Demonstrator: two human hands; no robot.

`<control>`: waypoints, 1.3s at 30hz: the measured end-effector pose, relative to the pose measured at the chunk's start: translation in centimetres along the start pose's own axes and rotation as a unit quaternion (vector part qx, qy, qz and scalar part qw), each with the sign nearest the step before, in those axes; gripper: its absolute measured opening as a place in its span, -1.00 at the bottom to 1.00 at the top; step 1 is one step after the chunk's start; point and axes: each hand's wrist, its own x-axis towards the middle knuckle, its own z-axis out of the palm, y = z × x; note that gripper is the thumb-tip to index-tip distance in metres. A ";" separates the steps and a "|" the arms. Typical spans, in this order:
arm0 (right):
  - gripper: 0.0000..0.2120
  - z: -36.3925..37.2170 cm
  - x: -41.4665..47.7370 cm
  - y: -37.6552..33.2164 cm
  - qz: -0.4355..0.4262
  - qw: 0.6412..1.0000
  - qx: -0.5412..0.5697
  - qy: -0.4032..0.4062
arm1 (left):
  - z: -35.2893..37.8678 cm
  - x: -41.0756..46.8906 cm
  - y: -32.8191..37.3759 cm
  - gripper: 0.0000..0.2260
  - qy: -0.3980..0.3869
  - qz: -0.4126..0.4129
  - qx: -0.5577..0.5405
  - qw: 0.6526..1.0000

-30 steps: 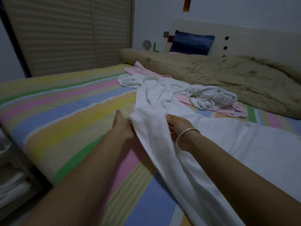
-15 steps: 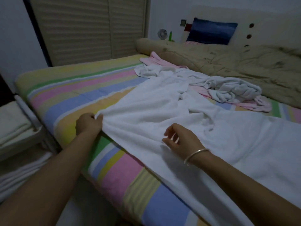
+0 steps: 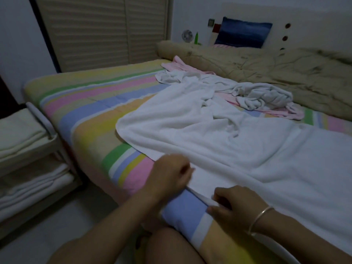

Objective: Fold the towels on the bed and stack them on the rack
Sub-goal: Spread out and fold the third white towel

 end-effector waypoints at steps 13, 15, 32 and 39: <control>-0.76 1.4 -7.7 -2.0 -0.065 0.991 0.117 0.015 | -1.0 -5.4 1.9 -0.58 -0.077 0.041 0.076 0.993; -0.74 1.0 -9.5 -0.2 -0.014 0.996 0.085 0.037 | -1.3 -4.8 3.2 -0.56 -0.122 -0.007 0.100 0.987; -0.50 5.4 -37.2 16.4 0.293 0.923 -0.077 0.238 | 6.6 -7.3 29.5 -0.59 -0.185 0.190 -0.092 0.960; -0.93 4.0 -40.1 18.7 0.250 0.947 -0.056 0.194 | 6.4 -6.9 31.3 -0.76 -0.299 0.104 -0.135 0.939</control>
